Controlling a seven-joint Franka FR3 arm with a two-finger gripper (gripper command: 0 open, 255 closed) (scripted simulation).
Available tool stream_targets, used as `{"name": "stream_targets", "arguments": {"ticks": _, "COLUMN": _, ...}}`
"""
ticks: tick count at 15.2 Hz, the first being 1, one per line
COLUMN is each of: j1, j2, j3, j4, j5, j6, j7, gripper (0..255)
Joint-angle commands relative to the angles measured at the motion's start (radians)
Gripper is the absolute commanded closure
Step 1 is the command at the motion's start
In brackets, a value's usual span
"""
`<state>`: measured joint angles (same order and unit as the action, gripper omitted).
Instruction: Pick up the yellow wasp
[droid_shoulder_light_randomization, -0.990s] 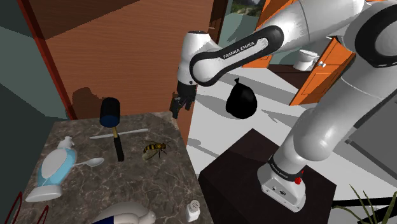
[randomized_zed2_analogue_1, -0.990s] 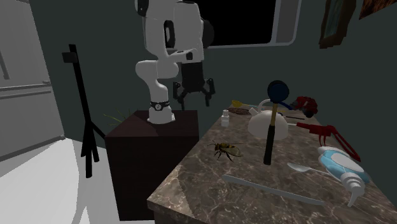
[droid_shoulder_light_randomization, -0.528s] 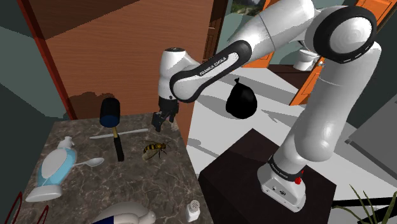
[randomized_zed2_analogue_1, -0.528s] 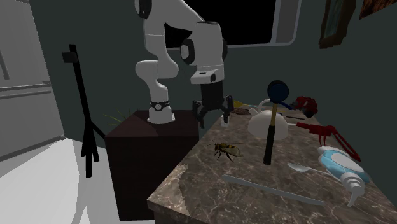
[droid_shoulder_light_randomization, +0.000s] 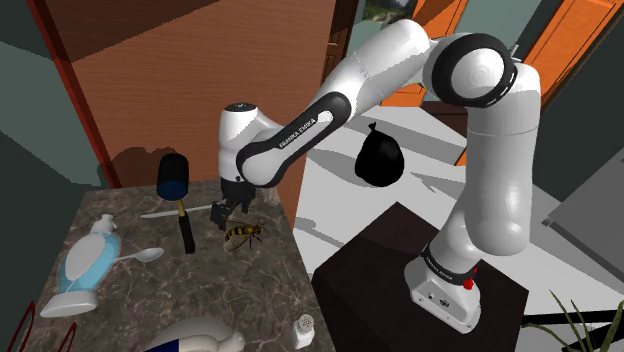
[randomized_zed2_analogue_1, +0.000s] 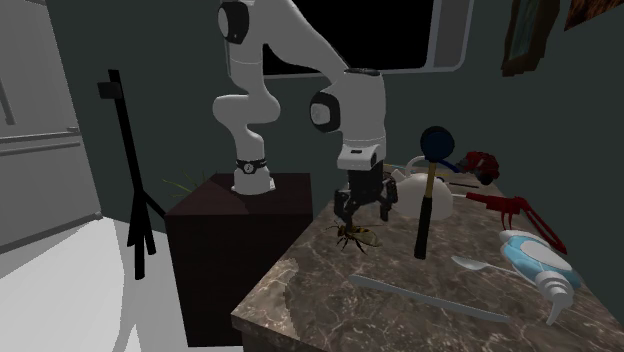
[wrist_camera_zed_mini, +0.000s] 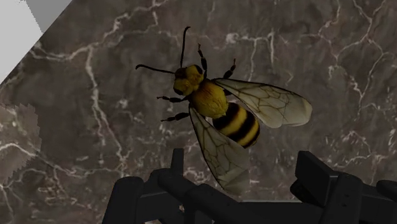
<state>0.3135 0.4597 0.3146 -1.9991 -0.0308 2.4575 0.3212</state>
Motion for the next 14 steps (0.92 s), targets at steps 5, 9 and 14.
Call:
{"name": "stream_targets", "arguments": {"ticks": 5, "j1": 0.015, "j2": 0.072, "j3": -0.016, "j4": 0.015, "j5": -0.021, "j6": 0.055, "j7": 0.007, "gripper": 0}}
{"name": "stream_targets", "arguments": {"ticks": 9, "j1": 0.019, "j2": 0.088, "j3": -0.02, "j4": 0.017, "j5": -0.026, "j6": 0.069, "j7": 0.009, "gripper": 255}}
{"name": "stream_targets", "arguments": {"ticks": 14, "j1": 0.018, "j2": 0.089, "j3": -0.02, "j4": 0.018, "j5": -0.026, "j6": 0.069, "j7": 0.008, "gripper": 255}}
